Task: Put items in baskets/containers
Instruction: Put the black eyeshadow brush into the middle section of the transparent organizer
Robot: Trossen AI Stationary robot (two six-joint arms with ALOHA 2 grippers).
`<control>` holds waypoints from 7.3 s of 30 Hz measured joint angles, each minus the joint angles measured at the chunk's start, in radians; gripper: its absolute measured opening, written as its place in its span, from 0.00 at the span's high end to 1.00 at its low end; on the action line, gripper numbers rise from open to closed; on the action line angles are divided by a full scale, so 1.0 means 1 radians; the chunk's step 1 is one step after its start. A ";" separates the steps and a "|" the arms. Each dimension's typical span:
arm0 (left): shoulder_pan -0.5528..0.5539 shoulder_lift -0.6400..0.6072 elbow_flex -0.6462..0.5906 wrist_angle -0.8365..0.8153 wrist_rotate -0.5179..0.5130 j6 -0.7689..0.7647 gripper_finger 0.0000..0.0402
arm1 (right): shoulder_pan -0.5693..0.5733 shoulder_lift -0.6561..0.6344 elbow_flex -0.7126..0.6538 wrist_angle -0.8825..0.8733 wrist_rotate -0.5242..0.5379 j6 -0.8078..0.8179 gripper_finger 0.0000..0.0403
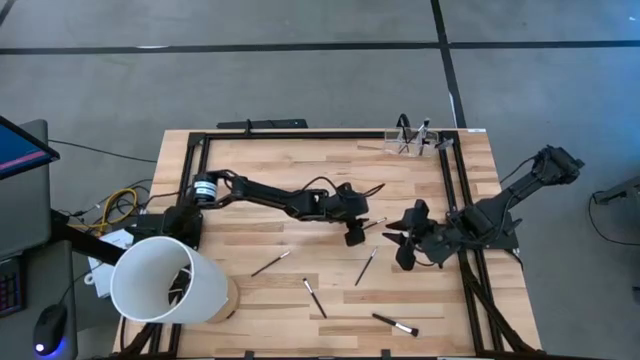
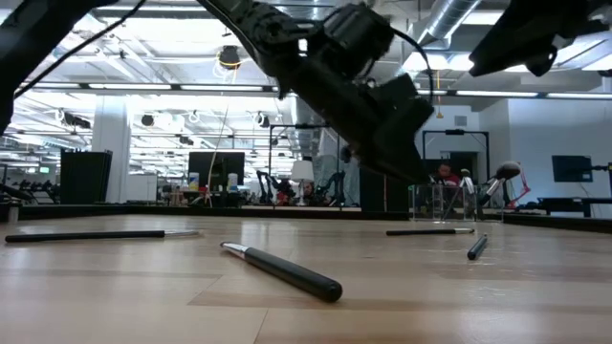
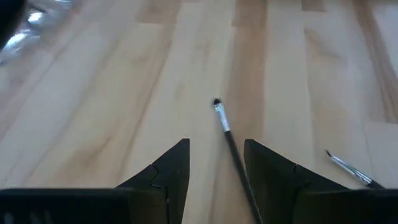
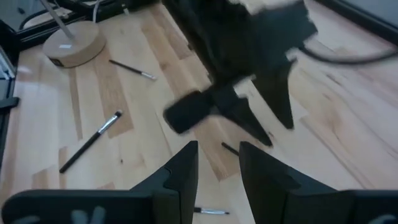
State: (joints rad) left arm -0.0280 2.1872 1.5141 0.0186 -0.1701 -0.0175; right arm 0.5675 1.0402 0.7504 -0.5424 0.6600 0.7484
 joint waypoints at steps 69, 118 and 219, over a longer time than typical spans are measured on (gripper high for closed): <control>-0.035 0.080 -0.031 -0.057 0.014 -0.015 0.97 | 0.170 0.159 -0.001 0.139 0.081 -0.021 0.74; -0.090 -0.536 -0.765 0.917 0.301 -0.051 0.97 | -0.086 0.298 -0.438 1.712 -0.051 -0.726 0.53; -0.046 -0.714 -0.893 0.753 0.144 -0.041 0.68 | -1.066 -0.264 -0.286 0.504 0.022 -0.487 0.97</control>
State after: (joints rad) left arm -0.0743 1.4736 0.6209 0.7713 -0.0263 -0.0587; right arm -0.4986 0.7758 0.4644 -0.0383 0.6819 0.2614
